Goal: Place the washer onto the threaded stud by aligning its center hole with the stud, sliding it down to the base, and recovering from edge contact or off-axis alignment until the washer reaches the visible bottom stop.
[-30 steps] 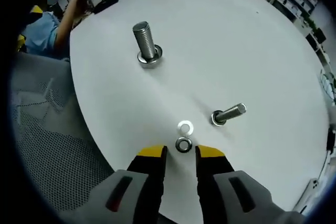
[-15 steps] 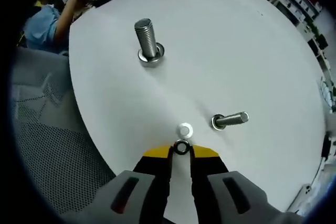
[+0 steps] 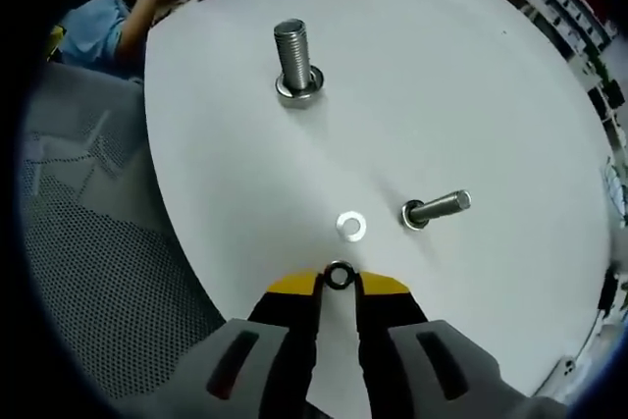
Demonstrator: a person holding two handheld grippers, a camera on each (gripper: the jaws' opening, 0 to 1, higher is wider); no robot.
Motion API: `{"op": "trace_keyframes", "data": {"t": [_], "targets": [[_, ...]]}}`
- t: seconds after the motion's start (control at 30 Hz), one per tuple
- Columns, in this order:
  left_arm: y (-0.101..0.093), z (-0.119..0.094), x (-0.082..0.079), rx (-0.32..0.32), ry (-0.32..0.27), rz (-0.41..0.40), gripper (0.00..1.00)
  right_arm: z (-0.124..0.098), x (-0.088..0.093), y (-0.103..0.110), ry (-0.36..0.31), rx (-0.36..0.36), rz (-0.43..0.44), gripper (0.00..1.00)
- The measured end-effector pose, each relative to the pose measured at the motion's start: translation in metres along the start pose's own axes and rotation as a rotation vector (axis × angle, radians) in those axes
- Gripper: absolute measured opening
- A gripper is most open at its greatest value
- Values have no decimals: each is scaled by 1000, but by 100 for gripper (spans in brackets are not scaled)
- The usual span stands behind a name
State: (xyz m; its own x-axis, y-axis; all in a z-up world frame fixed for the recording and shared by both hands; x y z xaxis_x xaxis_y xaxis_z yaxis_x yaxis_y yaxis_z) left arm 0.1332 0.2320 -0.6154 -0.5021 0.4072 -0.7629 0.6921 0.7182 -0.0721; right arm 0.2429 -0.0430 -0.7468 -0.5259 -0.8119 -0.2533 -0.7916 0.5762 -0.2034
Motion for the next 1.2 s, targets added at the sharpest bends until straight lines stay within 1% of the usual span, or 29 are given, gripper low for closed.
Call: {"op": "trace_keyframes", "data": {"t": [0.2, 0.47, 0.53, 0.77, 0.83, 0.87, 0.9, 1.03, 1.2], "targets": [[0, 0, 0, 1, 4, 1, 24, 1, -4, -1, 26, -27, -55, 18], [0, 1, 1, -1, 15, 0, 24, 2, -10, -2, 64, -33, -84, 17], [0, 1, 1, -1, 18, -2, 24, 3, -12, -1, 87, -27, -80, 17], [0, 2, 1, 3, 20, 3, 24, 3, -17, 4, 138, 3, -78, 16], [-1, 2, 1, 7, 24, 3, 24, 3, -19, 6, 154, 17, -91, 16], [0, 2, 1, 7, 23, 3, 24, 1, -18, 6, 177, 29, -102, 16], [0, 2, 1, 7, 19, 4, 24, 2, -20, 8, 172, 27, -106, 16], [-1, 2, 1, 10, 17, 3, 24, 4, -22, 10, 197, 48, -82, 15], [-1, 1, 0, 13, 4, 4, 24, 3, -23, 15, 200, 88, -83, 15]]}}
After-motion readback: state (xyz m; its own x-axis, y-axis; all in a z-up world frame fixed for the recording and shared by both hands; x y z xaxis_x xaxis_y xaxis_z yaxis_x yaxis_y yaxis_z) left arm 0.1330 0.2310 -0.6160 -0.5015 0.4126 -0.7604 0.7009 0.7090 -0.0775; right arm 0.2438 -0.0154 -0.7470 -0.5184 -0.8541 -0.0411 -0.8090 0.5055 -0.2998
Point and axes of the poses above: the point that each gripper's makers call its tool centre point, and the gripper's own axes: z roughly forward along the fingers, y roughly to its left, x roughly out of its underside, the point moved 10 cm from there along -z, roughly backward along the fingers, and after that the axes turned 10 degrees about x, right-handed, at the moved point
